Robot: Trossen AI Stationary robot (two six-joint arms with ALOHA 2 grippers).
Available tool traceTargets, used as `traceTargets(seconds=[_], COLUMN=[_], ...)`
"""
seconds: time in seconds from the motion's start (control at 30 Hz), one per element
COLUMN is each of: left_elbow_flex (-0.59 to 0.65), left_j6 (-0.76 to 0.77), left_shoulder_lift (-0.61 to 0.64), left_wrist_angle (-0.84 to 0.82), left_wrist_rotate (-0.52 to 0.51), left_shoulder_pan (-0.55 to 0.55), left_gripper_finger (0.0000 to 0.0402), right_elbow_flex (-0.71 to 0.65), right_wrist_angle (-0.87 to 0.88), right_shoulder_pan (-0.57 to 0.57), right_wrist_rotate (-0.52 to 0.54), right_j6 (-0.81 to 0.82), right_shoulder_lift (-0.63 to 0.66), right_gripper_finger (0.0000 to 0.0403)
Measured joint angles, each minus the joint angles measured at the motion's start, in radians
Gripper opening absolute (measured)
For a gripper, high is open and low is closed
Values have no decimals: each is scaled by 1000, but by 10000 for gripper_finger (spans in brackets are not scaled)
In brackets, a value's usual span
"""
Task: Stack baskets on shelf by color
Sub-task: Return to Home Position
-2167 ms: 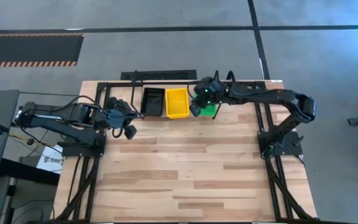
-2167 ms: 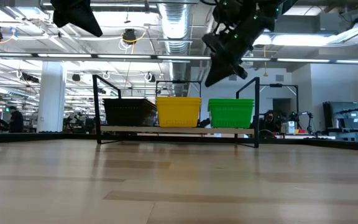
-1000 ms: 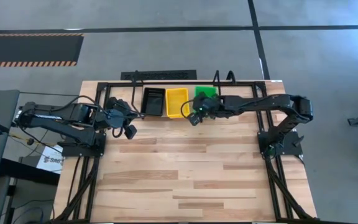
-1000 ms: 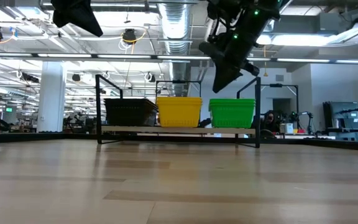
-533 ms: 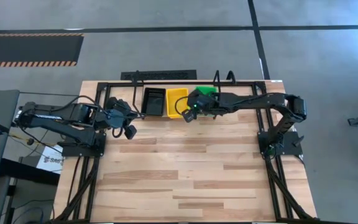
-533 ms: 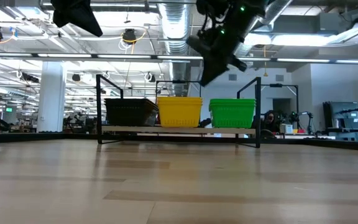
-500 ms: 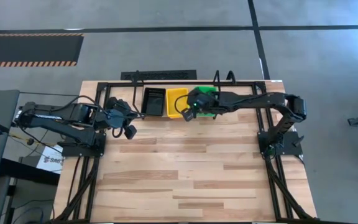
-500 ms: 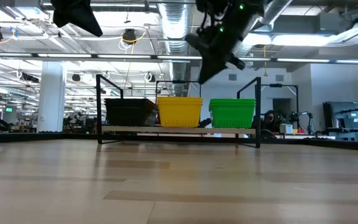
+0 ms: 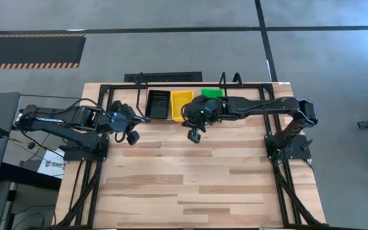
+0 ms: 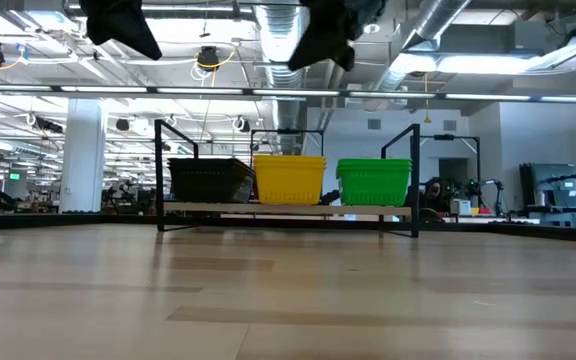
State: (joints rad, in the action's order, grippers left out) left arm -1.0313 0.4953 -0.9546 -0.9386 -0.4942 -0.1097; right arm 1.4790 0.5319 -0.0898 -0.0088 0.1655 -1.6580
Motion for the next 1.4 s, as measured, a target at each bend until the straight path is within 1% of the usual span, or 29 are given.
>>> traceTargets(seconds=[0.17, 0.2, 0.27, 0.33, 0.4, 0.47, 0.6, 0.67, 0.77, 0.87, 0.97, 1.07, 1.2, 1.33, 1.4], left_elbow_flex=[0, 0, 0, 0, 0, 0, 0, -1, -1, 0, 0, 0, 0, 0, 0], left_j6=[-35, -38, -40, -39, -31, -13, 4, -1, -27, -55, -82, -111, -141, -146, -145], left_shoulder_lift=[0, 0, 0, 5, 11, 20, 39, 35, 0, -51, -107, -168, -249, -289, -291], left_wrist_angle=[-1, 0, -6, -28, -39, -61, -63, -61, -56, -47, -43, -21, 14, 49, 47], left_wrist_rotate=[40, 42, 42, 40, 37, 37, 29, 30, 75, 135, 199, 272, 305, 344, 355], left_shoulder_pan=[0, 0, 0, 0, 0, 0, 3, 17, 46, 77, 101, 114, 114, 114, 114], left_gripper_finger=[0, 0, 0, 0, 0, 0, 0, 0, 0, 0, 0, 0, 0, 0, 0], right_elbow_flex=[0, -2, -1, -1, -1, -1, -2, -15, -25, -27, -28, -31, -88, -164, -180], right_wrist_angle=[53, 87, 97, 156, 178, 240, 309, 301, 286, 300, 345, 385, 339, 171, 77], right_shoulder_pan=[0, 0, 0, 2, 18, 37, 107, 152, 232, 307, 365, 396, 404, 344, 303], right_wrist_rotate=[-1, 10, 34, 71, 125, 197, 326, 365, 437, 557, 632, 638, 619, 488, 415], right_j6=[-17, -17, -18, -17, -16, 1, 66, 77, 104, 152, 236, 322, 387, 402, 364], right_shoulder_lift=[54, 71, 107, 154, 198, 248, 329, 369, 430, 475, 492, 471, 393, 274, 189], right_gripper_finger=[0, 0, 0, 0, 0, 0, 0, 0, 0, 0, 0, 0, 0, 0, 0])
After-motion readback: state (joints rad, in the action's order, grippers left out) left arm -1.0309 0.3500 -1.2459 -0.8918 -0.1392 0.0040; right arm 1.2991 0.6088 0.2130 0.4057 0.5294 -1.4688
